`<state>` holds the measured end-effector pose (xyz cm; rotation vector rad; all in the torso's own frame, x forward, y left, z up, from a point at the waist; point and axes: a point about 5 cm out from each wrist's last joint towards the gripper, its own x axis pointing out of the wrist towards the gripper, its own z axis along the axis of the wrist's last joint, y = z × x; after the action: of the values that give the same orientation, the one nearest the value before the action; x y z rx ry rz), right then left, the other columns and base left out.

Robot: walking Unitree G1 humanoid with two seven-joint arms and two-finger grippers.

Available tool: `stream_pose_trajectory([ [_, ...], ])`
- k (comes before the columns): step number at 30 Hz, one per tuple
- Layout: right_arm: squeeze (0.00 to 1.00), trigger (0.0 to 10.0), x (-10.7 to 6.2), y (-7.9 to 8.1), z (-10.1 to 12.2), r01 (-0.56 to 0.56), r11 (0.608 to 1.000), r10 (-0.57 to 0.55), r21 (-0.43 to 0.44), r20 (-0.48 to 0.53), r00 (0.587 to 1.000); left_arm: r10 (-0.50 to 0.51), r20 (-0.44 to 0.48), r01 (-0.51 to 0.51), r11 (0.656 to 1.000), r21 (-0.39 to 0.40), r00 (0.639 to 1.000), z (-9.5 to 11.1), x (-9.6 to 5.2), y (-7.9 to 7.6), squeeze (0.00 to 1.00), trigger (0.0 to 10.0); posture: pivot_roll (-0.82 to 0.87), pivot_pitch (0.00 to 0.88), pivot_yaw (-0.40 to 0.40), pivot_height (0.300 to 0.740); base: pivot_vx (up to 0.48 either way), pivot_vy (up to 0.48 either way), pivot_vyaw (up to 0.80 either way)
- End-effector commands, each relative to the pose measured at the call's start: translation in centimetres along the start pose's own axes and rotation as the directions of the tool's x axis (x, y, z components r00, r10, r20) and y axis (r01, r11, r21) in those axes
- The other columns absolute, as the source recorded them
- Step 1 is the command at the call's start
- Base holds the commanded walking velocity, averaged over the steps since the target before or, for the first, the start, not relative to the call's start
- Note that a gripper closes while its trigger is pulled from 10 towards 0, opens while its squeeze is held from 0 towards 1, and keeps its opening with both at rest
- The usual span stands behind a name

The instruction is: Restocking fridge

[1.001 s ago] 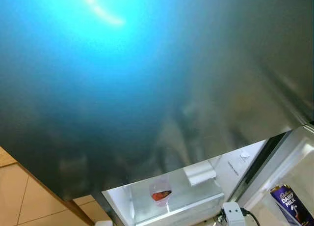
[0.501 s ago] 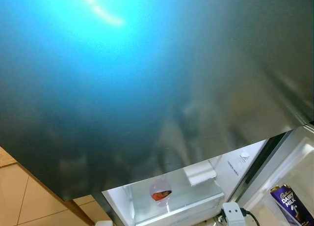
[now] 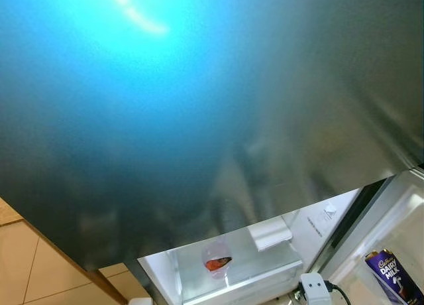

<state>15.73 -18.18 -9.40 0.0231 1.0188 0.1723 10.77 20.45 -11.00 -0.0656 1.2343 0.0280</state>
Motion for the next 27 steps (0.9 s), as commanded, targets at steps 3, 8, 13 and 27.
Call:
stream_pose_trajectory([
  [3, 0.0, 10.0, 0.1, 0.3, -0.1, -0.009, 1.0, 0.009, -0.005, -0.012, 1.0, 0.008, -0.033, -0.008, 1.0, 0.002, 0.999, -0.9, -0.1, 0.5, 0.0, 10.0, -0.02, 0.012, 0.01, 0.74, 0.0, 0.0, 0.0],
  [8, 0.0, 10.0, 0.1, 0.4, -0.1, -0.019, 1.0, 0.019, -0.004, -0.014, 1.0, 0.012, -0.034, -0.012, 1.0, 0.004, 0.999, -0.9, -0.2, 0.8, 0.0, 10.0, -0.02, 0.012, 0.01, 0.74, 0.0, 0.0, 0.0],
  [13, 0.0, 10.0, 0.1, 0.4, -0.1, -0.021, 1.0, 0.021, -0.003, -0.014, 1.0, 0.015, -0.035, -0.015, 1.0, 0.005, 0.999, -0.9, -0.2, 0.9, 0.0, 10.0, -0.02, 0.012, 0.01, 0.74, 0.0, 0.0, 0.0],
  [27, 0.0, 10.0, 0.1, 0.4, -0.1, -0.021, 1.0, 0.021, -0.003, -0.012, 1.0, 0.021, -0.033, -0.021, 1.0, 0.003, 0.999, -0.7, -0.3, 1.5, 0.0, 10.0, -0.02, 0.011, 0.011, 0.74, 0.0, 0.0, 0.0],
])
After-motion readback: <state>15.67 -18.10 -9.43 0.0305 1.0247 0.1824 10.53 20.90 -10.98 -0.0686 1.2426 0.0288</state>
